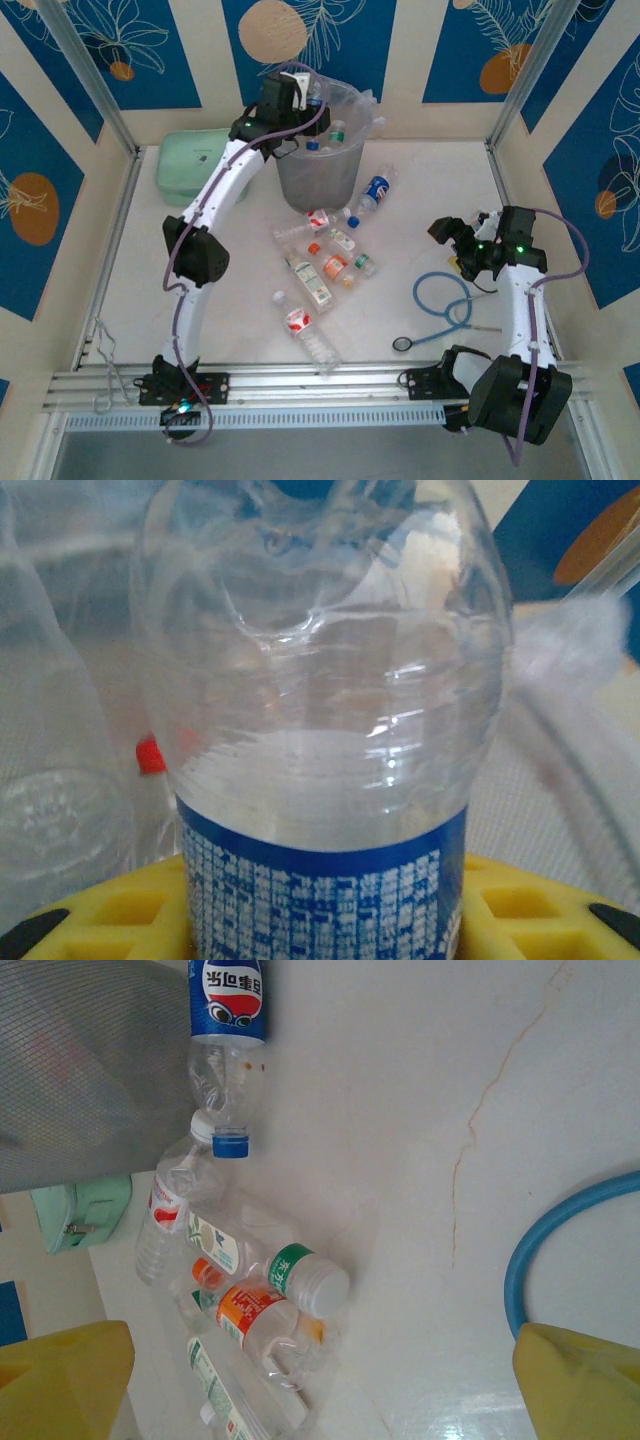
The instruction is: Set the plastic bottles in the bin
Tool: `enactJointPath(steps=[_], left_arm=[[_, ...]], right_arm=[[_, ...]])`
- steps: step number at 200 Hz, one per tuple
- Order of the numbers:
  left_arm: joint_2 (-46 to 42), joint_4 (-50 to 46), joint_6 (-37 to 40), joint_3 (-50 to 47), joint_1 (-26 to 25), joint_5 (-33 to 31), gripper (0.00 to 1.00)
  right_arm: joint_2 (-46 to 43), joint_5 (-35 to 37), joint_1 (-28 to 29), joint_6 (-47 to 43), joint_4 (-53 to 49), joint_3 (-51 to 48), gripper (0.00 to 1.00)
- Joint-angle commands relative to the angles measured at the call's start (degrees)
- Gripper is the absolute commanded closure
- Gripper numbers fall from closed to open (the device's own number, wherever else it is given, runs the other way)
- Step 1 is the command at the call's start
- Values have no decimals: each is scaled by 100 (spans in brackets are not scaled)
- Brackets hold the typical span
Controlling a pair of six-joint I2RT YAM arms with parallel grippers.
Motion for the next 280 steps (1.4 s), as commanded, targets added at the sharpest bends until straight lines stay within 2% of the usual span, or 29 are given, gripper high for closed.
enactJointPath(steps=[1,14,36,52,80,137,188,208,232,253,280], left_arm=[[147,-424,359,203,-50,22,93],[210,-548,440,187,-71,85,84],[235,-622,465,117,-97,133,45],[158,-536,448,-2,-108,123,25],[-107,-242,321,-241,-108,172,8],[-672,-19,246,-372,-178,99,6],[-1905,278,441,-1328,-215,-281,7],[-2605,266,583,-2208,-213,-579,6],[-3673,625,558,-4000,-187,-879,4],[-4554,1032,325,-5624,-110,-1006,1],[-5370,1411,-269,-7254,12,-994,1]], right_arm=[[20,-155,-22,-57,-68,-58,3],[11,-139,-22,-52,-69,-67,3],[2,-120,-22,-46,-68,-85,3],[2,-107,-23,-39,-55,-85,3],[2,-111,-30,-47,-56,-92,2],[-33,-98,-31,-92,-121,-104,2],[-16,-180,7,-26,-108,10,2],[60,-197,119,77,-12,92,3],[275,-152,427,325,279,245,3],[723,-19,855,503,560,525,3],[1586,285,1336,569,884,1107,3]])
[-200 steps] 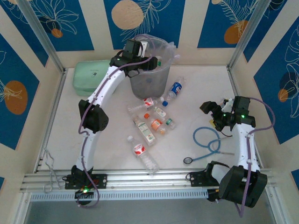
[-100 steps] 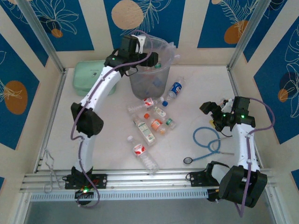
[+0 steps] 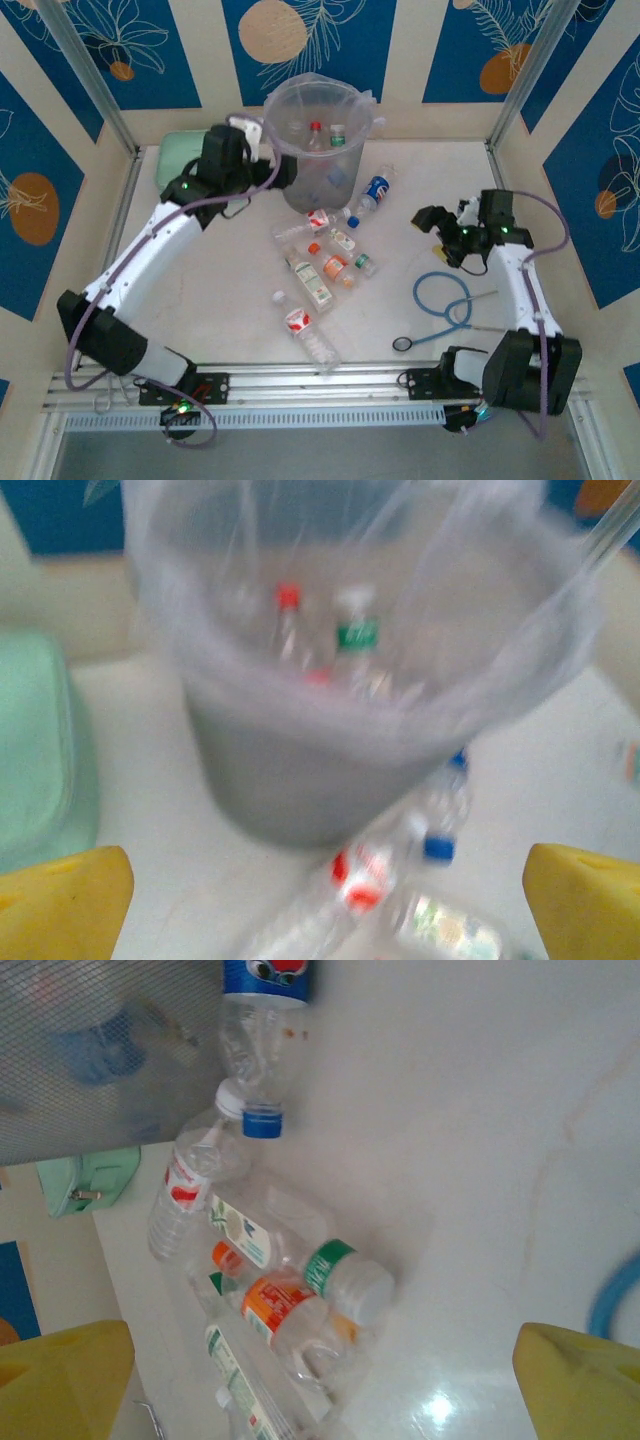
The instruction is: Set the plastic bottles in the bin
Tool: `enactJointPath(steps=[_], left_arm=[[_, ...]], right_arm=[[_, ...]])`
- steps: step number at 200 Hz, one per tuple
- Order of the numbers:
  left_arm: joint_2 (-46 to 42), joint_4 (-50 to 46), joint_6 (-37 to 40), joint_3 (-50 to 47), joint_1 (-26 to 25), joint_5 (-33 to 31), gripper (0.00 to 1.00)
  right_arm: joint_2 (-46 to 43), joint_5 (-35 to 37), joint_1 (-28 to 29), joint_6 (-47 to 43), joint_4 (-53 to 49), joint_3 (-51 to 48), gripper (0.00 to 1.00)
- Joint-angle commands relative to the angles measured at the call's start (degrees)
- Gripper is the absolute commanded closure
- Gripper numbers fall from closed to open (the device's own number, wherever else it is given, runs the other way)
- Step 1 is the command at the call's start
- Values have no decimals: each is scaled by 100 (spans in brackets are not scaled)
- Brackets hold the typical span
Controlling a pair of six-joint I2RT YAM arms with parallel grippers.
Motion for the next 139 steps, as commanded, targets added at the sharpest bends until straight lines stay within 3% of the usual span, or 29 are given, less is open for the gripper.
enactJointPath(steps=[1,19,48,70,139], left_arm=[[-459,443,-522,-1170,103,-140,1],[-833,777,-1003,-2127,118,24,0],[-1420,881,-1647,-3412,156,-69,1],[-2052,1244,-2049,-4317,188,2,0],[-2593,1477,-2537,-5240,197,314,1]], right_arm=[[632,177,322,201,456,523,3],[1424,84,451,350,1008,849,4],[3034,-636,491,753,1665,1662,13],[3852,-394,748,768,1597,2391,13],[5377,-132,1103,982,1187,3865,12]])
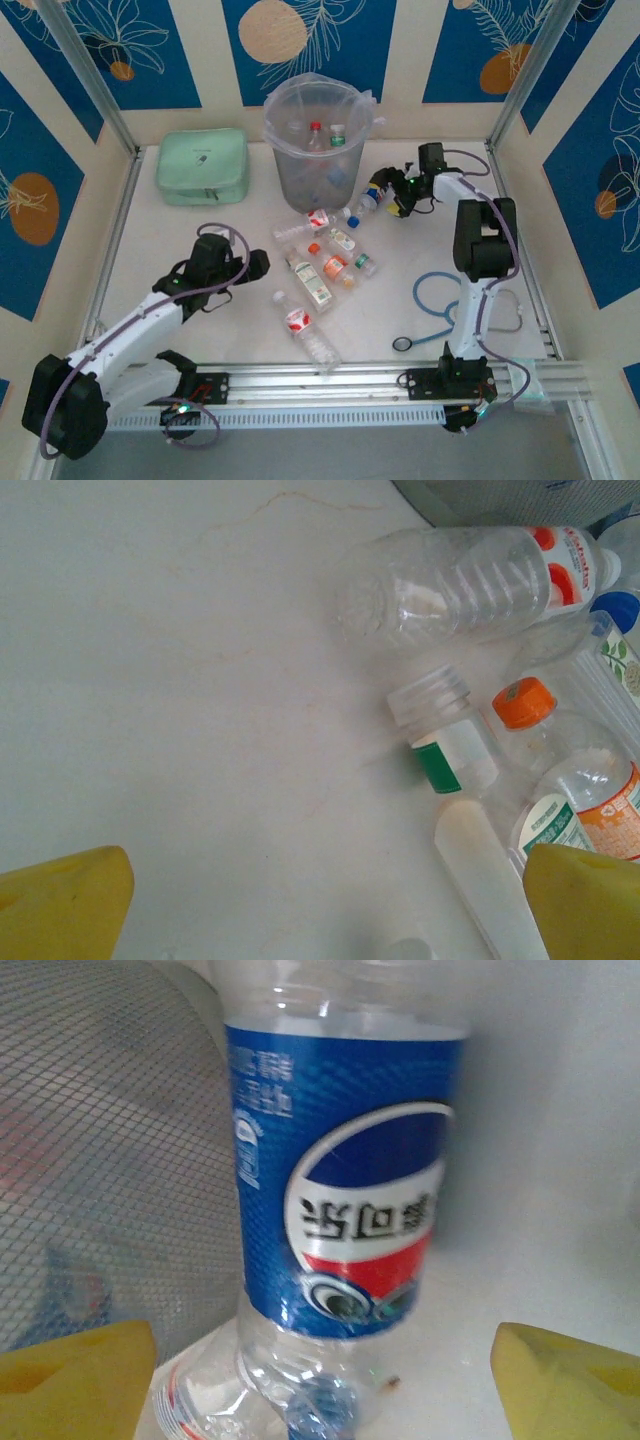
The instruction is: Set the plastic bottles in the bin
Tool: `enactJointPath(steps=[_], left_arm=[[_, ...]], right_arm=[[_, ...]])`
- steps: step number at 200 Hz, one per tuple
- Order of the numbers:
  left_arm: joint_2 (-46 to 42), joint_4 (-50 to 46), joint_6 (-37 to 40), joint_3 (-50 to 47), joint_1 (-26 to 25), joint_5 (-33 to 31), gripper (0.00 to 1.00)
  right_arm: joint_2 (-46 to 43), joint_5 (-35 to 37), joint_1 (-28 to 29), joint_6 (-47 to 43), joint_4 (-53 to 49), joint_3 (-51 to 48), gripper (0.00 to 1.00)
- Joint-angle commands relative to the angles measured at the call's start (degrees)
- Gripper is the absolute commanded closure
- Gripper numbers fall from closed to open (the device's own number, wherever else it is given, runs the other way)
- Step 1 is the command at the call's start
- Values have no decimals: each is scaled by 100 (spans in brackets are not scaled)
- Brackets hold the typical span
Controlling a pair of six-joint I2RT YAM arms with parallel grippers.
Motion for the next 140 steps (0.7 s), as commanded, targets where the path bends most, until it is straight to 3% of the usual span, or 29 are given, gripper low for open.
enactJointPath(steps=[1,34,65,89,140], left_arm=[[-79,346,-266,-181,60,156,1],[41,342,-329,-78,60,262,1],[-132,-4,64,136,101,-107,1],[-159,-133,206,288,165,-28,1],[-368,140,-218,-270,165,-111,1]], right_arm=[[320,86,36,127,-319,492,12],[696,281,46,222,-688,972,13],[892,396,60,305,-816,1201,19],[1043,434,86,201,-876,1379,24],[1085,273,-40,-21,-720,1318,36]])
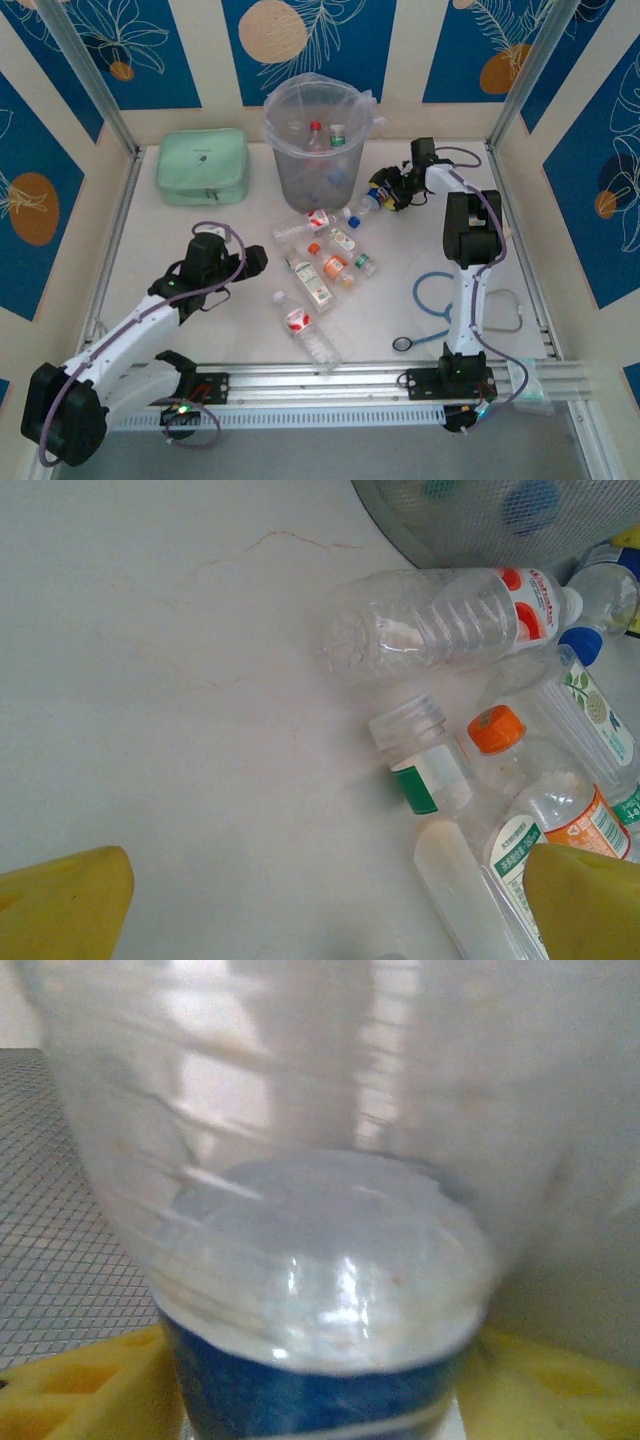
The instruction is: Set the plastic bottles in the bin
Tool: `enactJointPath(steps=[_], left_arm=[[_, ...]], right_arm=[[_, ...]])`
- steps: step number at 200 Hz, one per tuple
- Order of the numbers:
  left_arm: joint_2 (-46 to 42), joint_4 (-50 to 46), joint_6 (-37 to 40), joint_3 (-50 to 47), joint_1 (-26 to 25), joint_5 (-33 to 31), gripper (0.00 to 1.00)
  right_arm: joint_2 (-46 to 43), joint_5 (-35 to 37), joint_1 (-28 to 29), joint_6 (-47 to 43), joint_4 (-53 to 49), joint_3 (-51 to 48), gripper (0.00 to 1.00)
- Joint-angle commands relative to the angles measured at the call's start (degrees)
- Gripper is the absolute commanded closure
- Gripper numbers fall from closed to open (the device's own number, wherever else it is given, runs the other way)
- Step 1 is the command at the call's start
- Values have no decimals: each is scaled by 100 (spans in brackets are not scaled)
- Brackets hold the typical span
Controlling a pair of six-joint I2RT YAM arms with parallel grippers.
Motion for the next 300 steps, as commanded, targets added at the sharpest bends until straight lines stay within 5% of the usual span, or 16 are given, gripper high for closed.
enactJointPath(steps=[1,67,110,163,239,300], left_arm=[[-141,25,-212,-262,54,-131,0],[-475,35,-546,-369,54,-284,1],[-427,-139,-456,-245,54,-441,1],[476,463,-514,-89,54,-211,2],[1692,1168,-586,24,54,119,1],[1590,877,-554,57,-2,4,1]], right_arm=[[73,-158,-87,-181,-106,105,36],[-706,-275,-578,-554,-49,-543,49],[-1811,-135,-953,-789,-84,-1422,49],[-3440,-488,-1325,-907,-404,-1741,58],[-4831,-377,-826,-841,-745,-788,74],[-3561,38,487,-1543,-428,1359,74]])
